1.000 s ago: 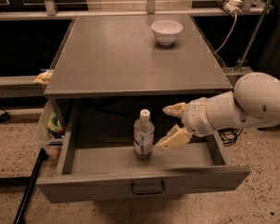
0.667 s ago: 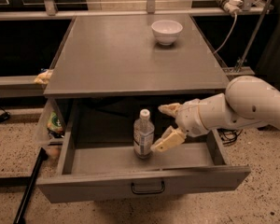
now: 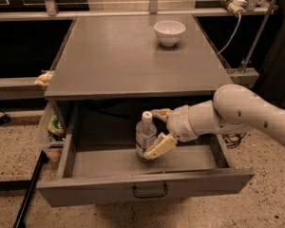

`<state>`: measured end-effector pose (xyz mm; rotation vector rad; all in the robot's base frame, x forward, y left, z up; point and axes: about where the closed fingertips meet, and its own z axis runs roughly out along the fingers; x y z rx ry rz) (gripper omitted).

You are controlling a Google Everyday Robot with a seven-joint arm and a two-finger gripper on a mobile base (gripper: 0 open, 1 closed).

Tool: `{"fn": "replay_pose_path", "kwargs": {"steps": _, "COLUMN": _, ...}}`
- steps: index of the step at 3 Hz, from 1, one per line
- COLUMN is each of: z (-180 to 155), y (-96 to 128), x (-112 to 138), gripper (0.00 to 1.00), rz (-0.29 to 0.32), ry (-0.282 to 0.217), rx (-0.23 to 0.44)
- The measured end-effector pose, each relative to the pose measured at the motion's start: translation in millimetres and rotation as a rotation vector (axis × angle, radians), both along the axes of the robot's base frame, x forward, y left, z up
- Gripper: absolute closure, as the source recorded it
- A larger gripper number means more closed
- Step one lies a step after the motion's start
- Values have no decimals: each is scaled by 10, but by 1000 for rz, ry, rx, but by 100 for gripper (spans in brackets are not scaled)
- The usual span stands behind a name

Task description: Pick blue plastic bottle from top drawer and place on counter

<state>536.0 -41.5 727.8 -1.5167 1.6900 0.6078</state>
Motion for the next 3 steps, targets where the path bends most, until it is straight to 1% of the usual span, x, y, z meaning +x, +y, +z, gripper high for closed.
{"fn": "replay_pose_path", "kwargs": {"steps": 1, "z": -120, "y": 172, "x": 35, "gripper": 18, "rz": 32, "ry": 2, "rx": 30}}
{"fn": "replay_pose_path", "kwargs": {"steps": 2, "z": -184, "y": 323, "x": 65, "gripper": 36, "rz": 50, "ry": -10, "rx": 62}}
{"fn": "replay_pose_path", "kwargs": {"steps": 3, "z": -185, "y": 326, "x": 64, "gripper": 59, "rz": 51, "ry": -10, "rx": 62}}
